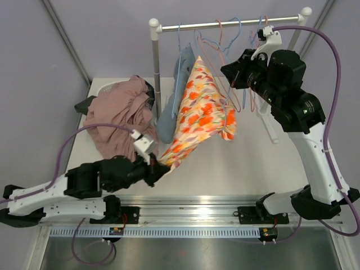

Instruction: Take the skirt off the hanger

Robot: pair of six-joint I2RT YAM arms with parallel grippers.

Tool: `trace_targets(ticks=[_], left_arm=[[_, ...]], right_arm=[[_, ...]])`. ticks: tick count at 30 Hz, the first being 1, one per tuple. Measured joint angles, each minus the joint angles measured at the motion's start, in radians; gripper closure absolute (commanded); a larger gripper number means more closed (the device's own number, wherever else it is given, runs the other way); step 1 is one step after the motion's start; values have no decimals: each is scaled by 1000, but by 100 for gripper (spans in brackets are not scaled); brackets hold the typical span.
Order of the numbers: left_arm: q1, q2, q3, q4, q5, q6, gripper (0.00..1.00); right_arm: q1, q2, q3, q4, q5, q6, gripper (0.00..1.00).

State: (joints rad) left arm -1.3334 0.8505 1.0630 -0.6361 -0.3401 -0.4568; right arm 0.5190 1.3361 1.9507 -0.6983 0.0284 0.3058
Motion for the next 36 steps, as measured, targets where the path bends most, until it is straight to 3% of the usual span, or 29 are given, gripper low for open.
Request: trace_targets(ticks=[4,7,11,16,21,26,30,36], left_arm=[[-70,-294,-184,-68,-71,-198,100],[-88,-377,-278,-192,-110,-322,100],[-95,-352,-317,-323,-146,-409,100],[-96,-140,-272,-378,-194,-427,100],[-99,-45,-107,-411,-262,-377,100],[-50,-15,261,-465,-388,-232,100],[118,56,528,-448,-435,-48,100],[459,214,745,-428,-344,207,100]], right_arm=[[8,72,95,-32,15,-1,100],[4,139,207,-53,48,-34,100],[-13,223,352,-74,85,-59,100],[-19,301,442,-103,87,-63,100],[-22,337,423,-87,66,-42,100],[-24,336,341,-51,25,-2,100],[-24,335,281,-26,-5,25,100],[-24,317,153,39,-23,45,100]])
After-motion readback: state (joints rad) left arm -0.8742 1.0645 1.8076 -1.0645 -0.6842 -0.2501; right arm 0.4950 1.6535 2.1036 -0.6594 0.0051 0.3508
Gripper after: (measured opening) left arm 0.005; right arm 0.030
